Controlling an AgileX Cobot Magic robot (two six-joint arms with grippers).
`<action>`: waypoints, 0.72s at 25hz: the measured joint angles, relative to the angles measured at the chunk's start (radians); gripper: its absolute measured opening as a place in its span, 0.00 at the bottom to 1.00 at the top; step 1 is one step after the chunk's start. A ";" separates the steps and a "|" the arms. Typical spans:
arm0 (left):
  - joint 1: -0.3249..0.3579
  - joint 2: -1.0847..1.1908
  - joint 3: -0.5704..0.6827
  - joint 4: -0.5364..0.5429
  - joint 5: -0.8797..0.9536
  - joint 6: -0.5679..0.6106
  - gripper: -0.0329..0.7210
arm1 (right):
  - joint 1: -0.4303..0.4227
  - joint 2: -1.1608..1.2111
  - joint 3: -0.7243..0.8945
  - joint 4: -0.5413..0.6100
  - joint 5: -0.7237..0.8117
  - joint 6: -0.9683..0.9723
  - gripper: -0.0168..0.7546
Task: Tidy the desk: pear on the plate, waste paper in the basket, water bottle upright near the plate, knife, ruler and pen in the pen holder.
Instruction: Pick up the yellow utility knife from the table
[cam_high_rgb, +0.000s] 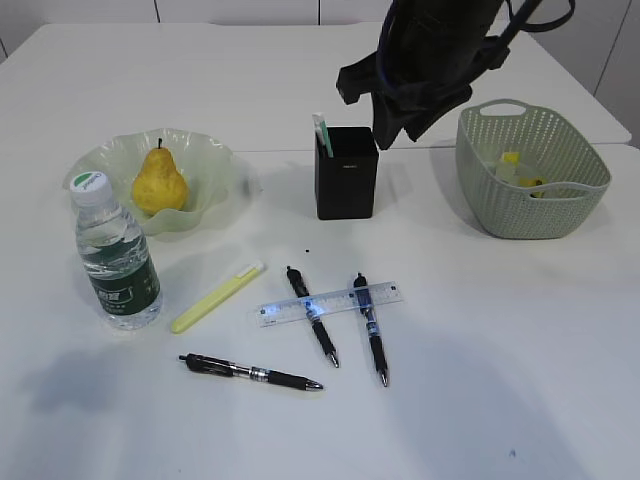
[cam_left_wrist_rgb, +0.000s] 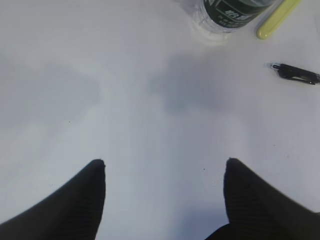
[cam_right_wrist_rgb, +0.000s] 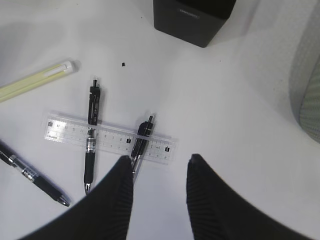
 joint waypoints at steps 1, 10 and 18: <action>0.000 0.000 0.000 0.000 0.000 0.000 0.73 | 0.000 0.000 0.000 0.004 0.000 0.000 0.37; 0.000 0.000 0.000 0.000 -0.002 0.000 0.73 | 0.002 0.000 0.000 0.198 -0.034 0.318 0.37; 0.000 0.000 0.000 0.000 -0.002 0.000 0.73 | 0.011 0.000 0.000 0.215 -0.122 0.556 0.37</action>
